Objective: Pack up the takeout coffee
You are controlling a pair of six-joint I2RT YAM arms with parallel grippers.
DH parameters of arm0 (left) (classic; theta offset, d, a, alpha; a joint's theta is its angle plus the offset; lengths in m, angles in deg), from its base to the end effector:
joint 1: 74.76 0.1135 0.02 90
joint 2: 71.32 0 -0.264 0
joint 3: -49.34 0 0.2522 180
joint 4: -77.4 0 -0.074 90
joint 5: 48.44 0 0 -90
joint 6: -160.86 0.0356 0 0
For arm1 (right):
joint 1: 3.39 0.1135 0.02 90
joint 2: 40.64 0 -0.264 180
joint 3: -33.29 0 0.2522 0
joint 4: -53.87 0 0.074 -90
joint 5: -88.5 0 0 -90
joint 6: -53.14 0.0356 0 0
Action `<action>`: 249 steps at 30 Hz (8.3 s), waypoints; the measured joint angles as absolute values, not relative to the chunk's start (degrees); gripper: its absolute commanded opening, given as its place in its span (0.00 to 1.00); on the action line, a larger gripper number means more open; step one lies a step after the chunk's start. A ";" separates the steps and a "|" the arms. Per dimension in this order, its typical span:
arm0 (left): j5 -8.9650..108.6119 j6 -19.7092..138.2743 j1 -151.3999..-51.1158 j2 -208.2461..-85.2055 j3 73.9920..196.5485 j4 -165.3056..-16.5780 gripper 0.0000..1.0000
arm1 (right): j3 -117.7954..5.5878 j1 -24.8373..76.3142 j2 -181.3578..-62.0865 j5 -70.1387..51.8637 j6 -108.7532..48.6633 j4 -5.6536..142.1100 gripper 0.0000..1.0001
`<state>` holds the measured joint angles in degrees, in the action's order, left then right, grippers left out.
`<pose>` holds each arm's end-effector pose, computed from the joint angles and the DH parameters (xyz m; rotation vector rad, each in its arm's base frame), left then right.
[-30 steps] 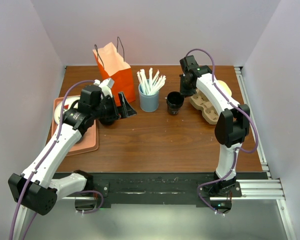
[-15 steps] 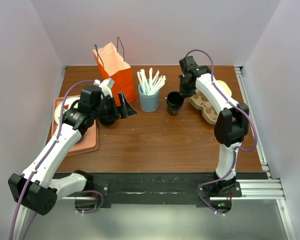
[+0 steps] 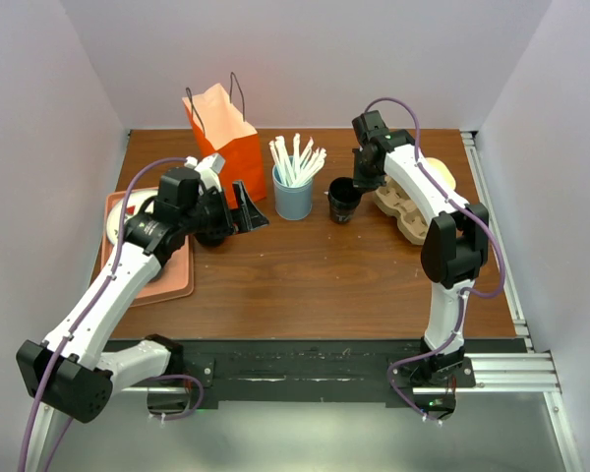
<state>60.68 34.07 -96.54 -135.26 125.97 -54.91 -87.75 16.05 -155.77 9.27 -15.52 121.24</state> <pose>0.2169 -0.0992 0.3443 -0.1002 2.2999 -0.9208 0.4125 0.1385 0.2827 0.1059 2.6098 0.0007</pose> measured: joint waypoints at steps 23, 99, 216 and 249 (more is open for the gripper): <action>60.85 34.07 -96.54 -135.57 125.97 -54.91 0.94 | -87.78 16.05 -155.05 7.96 -15.06 121.19 0.00; 61.46 34.04 -96.54 -137.71 125.97 -55.30 0.93 | -92.08 16.05 -158.92 5.40 -28.98 118.20 0.13; 62.34 34.04 -96.56 -137.78 125.97 -55.30 0.93 | -91.80 13.67 -159.42 4.92 -33.79 117.43 0.06; 59.39 39.18 -99.23 -140.62 129.51 -53.55 0.87 | -72.78 15.86 -143.42 -4.20 -24.19 116.19 0.09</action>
<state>59.39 39.18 -99.23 -140.62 129.51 -53.55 -72.78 15.86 -143.42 -4.20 -24.19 116.19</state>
